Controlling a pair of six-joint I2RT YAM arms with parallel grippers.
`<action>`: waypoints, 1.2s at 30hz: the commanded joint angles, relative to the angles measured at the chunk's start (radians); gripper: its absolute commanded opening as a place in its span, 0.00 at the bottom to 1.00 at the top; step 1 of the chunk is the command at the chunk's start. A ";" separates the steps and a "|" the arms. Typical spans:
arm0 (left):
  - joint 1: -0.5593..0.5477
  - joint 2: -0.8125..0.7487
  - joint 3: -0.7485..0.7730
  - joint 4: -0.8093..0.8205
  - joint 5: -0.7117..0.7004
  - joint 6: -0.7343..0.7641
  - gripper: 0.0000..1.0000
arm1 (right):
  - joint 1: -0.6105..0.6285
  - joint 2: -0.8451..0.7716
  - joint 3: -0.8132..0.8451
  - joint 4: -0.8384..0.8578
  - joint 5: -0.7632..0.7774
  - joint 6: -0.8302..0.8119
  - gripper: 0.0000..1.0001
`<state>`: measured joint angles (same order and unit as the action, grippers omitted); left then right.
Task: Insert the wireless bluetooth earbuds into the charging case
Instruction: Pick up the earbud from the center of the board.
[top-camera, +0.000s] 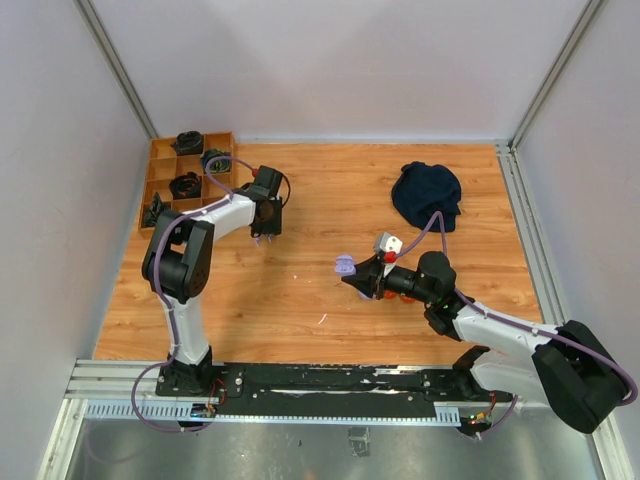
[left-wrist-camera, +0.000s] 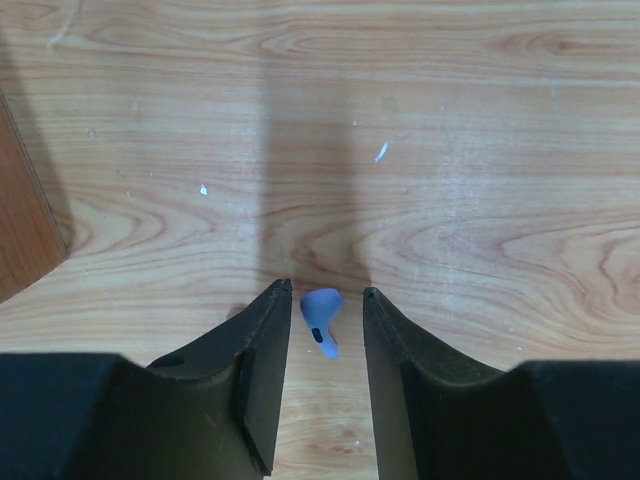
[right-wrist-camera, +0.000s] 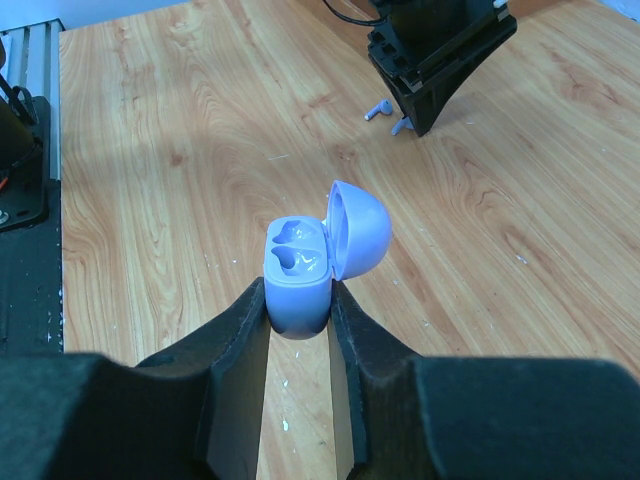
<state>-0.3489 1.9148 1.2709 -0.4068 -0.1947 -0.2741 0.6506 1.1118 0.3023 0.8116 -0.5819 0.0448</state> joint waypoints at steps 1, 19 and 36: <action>0.005 0.033 0.034 -0.042 -0.034 -0.015 0.39 | -0.020 -0.003 -0.004 0.038 0.000 0.001 0.12; 0.006 0.064 0.051 -0.114 -0.041 -0.010 0.30 | -0.020 -0.018 -0.006 0.035 -0.002 0.004 0.12; -0.041 -0.096 -0.096 -0.006 -0.018 -0.031 0.22 | -0.020 -0.030 -0.004 0.036 -0.009 0.024 0.11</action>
<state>-0.3614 1.8961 1.2377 -0.4454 -0.2119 -0.2943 0.6506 1.0958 0.3019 0.8112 -0.5819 0.0521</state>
